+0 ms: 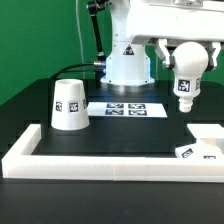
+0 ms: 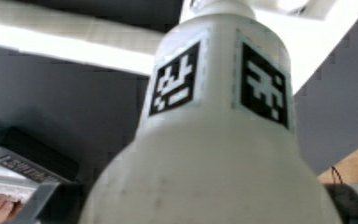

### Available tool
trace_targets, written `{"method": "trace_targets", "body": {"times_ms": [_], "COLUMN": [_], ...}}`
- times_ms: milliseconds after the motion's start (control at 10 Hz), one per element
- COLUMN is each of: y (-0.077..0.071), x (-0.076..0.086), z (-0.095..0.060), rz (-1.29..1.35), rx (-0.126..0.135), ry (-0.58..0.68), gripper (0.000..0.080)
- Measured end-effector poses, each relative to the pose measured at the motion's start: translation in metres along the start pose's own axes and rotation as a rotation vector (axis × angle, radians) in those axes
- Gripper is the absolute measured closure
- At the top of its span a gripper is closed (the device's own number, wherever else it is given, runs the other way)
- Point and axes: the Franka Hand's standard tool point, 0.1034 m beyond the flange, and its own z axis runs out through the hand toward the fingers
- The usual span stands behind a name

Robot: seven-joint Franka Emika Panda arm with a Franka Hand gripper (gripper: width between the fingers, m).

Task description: Assemble lamp

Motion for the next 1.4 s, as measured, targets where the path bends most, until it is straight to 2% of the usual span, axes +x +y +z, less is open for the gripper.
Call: {"method": "trace_targets", "body": {"times_ms": [400, 800, 1100, 1400], "y": [-0.002, -0.003, -0.004, -0.016], "x": [-0.005, 0.025, 0.024, 0.027], "z": [0.002, 0.020, 0.021, 0.028], "rz": [-0.002, -0.023, -0.022, -0.037], "rx": [0.001, 0.001, 0.001, 0.012], "ry": [-0.006, 0.028, 0.025, 0.026], "gripper": [0.0222, 0.0222, 0.0222, 0.0222]}}
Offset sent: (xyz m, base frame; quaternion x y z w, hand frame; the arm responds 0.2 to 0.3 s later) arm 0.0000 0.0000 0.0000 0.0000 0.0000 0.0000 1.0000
